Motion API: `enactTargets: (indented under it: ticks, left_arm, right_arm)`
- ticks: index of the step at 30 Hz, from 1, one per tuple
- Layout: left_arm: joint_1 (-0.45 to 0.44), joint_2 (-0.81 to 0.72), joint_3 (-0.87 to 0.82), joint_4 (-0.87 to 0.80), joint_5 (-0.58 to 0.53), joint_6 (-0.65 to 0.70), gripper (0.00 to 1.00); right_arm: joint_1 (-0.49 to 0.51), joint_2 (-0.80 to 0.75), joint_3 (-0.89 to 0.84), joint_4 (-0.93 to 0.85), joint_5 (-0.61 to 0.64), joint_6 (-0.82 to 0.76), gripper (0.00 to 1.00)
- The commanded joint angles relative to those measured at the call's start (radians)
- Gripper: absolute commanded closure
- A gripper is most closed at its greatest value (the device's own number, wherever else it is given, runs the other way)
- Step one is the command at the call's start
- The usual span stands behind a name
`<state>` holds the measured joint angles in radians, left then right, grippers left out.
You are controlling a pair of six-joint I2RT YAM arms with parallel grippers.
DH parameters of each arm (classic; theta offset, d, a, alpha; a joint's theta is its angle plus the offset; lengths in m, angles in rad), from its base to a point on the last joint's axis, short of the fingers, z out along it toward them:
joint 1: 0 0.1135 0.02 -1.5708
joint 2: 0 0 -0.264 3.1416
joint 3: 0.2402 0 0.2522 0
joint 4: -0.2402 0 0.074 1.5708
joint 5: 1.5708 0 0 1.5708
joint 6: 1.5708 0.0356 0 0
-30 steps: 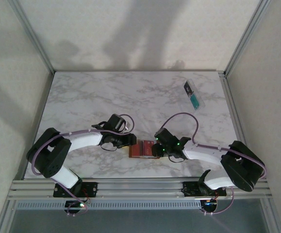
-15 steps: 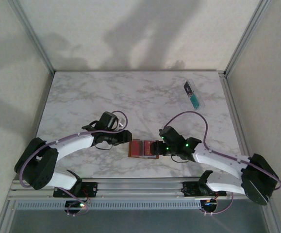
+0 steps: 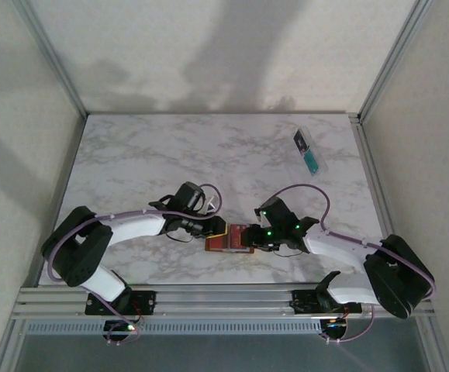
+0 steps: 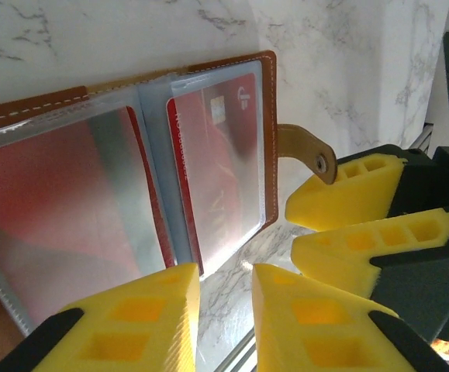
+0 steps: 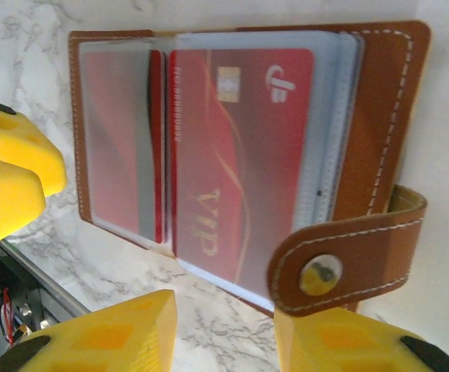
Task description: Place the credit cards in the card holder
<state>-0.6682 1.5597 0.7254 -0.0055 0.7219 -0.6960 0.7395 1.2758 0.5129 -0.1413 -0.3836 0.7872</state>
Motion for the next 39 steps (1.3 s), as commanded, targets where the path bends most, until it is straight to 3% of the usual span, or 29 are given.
enactTargets:
  ticks: [1,12,18,27,32,39]
  left_arm:
    - [-0.016,0.041,0.026,0.035,-0.026,-0.026,0.77]
    - [-0.032,0.129,0.035,0.087,0.000,-0.052,0.79]
    - [-0.036,0.154,0.036,0.092,0.000,-0.057,0.81]
    - [-0.039,0.178,0.042,0.080,-0.006,-0.049,0.84]
    - [-0.039,0.184,0.045,0.055,-0.040,-0.042,0.86]
    - [-0.039,0.200,0.049,0.051,-0.051,-0.043,0.88]
  right_arm:
    - [-0.033,0.031,-0.028,0.078,-0.068,0.014,0.63]
    - [-0.041,0.091,-0.042,0.126,-0.083,0.007,0.65]
    - [-0.045,0.086,-0.046,0.116,-0.078,-0.002,0.57]
    - [-0.058,0.092,-0.060,0.132,-0.084,-0.008,0.59]
    - [-0.058,0.088,-0.046,0.098,-0.072,-0.025,0.48]
    - [-0.063,0.057,-0.039,0.059,-0.070,-0.044,0.56]
